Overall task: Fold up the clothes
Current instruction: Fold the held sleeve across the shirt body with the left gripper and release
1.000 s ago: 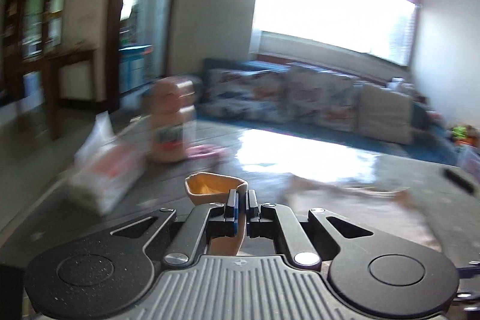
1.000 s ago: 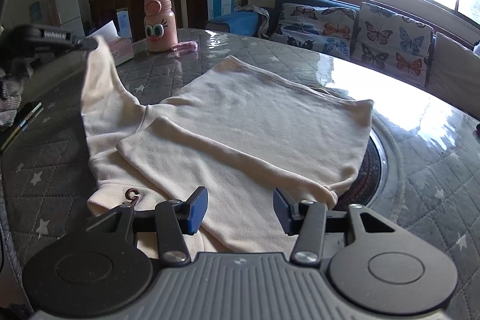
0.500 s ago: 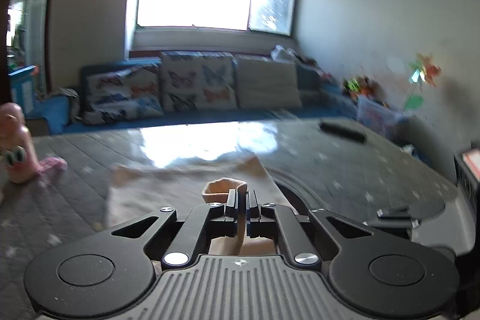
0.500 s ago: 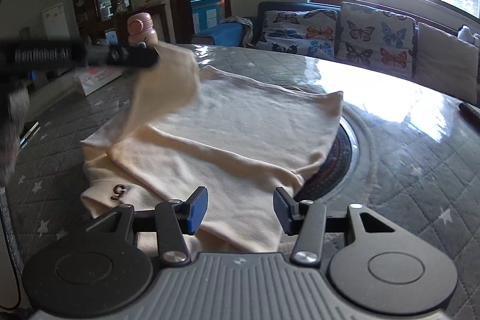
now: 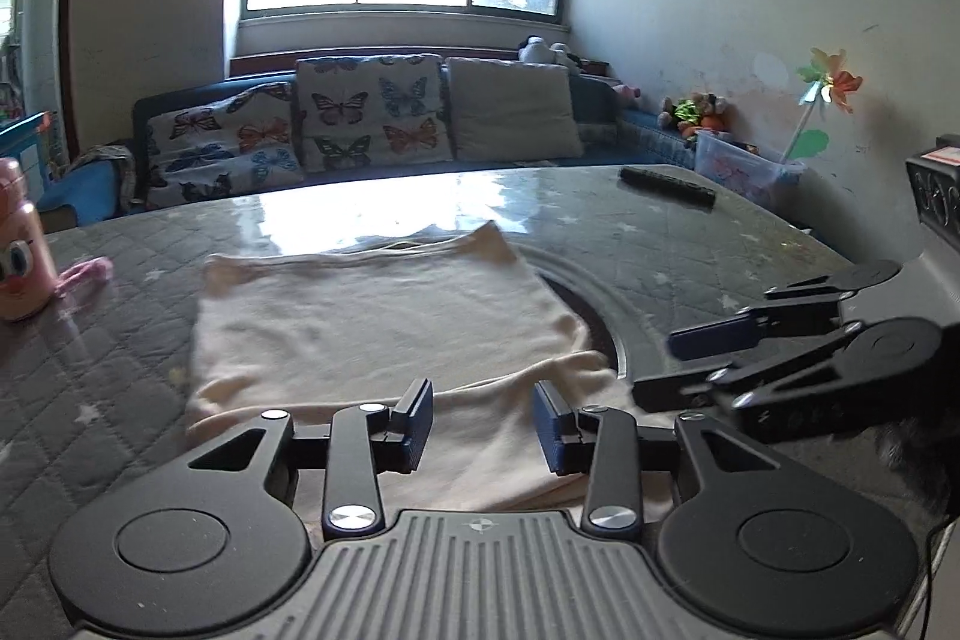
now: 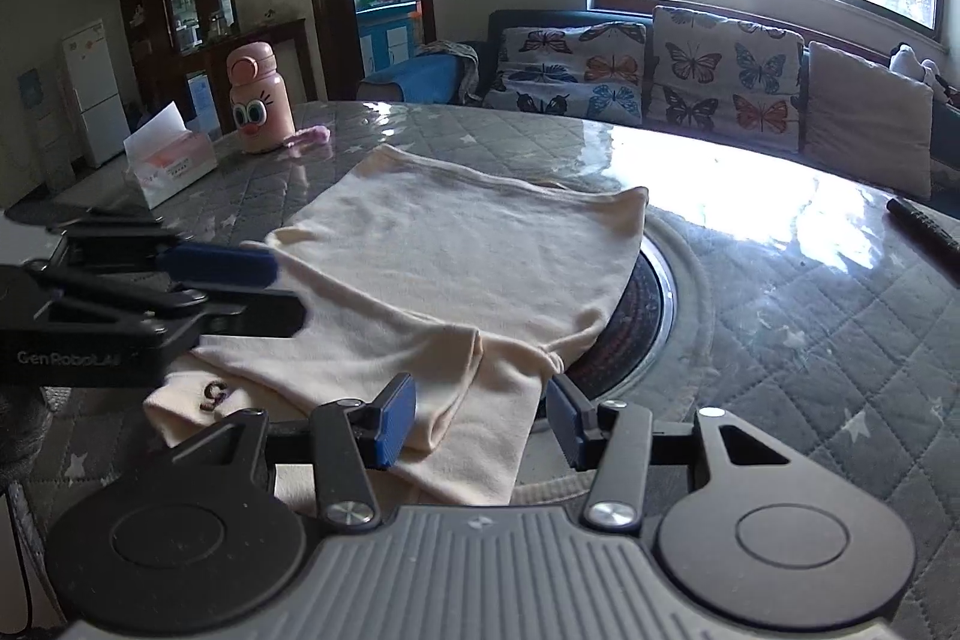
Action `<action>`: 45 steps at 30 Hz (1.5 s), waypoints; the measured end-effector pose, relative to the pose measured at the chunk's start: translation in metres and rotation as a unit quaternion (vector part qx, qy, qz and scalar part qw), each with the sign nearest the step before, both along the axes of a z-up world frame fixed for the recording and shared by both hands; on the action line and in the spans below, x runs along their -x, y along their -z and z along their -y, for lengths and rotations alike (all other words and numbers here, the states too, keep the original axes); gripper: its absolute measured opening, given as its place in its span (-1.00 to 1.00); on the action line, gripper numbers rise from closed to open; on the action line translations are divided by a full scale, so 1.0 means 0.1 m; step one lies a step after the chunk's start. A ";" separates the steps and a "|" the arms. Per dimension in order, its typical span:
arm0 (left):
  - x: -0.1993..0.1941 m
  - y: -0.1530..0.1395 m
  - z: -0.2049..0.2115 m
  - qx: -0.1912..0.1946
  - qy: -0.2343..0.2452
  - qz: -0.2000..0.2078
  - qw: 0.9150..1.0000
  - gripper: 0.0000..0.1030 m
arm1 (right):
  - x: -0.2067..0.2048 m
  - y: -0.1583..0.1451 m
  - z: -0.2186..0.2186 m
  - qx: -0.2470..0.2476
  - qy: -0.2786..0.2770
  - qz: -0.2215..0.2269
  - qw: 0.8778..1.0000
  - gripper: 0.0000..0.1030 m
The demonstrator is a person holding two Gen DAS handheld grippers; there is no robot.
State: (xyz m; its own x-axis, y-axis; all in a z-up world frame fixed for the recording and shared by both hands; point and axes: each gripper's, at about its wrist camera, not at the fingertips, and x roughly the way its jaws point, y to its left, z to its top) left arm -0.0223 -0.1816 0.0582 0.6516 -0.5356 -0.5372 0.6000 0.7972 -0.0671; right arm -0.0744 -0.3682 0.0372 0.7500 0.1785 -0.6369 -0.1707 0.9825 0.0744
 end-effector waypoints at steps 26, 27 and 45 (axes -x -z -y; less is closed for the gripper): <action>0.07 0.38 -0.96 -0.056 -0.060 -0.020 0.996 -0.79 | -0.17 0.05 -0.23 0.001 -0.015 -0.029 0.999 -0.92; 0.08 0.37 -0.96 -0.057 -0.061 -0.017 0.996 -0.87 | -0.16 0.02 -0.23 0.003 -0.014 -0.025 1.000 -0.92; 0.00 0.12 -1.06 -0.078 -0.065 0.007 0.995 -0.92 | -0.14 0.01 -0.18 0.006 -0.025 -0.036 0.999 -0.75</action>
State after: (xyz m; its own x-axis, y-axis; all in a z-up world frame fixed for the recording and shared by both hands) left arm -0.0227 -0.0758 0.0464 0.7182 -0.3565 -0.5976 0.4904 0.8686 0.0712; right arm -0.0604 -0.3497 0.0366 0.6930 0.2058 -0.6910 -0.2133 0.9740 0.0762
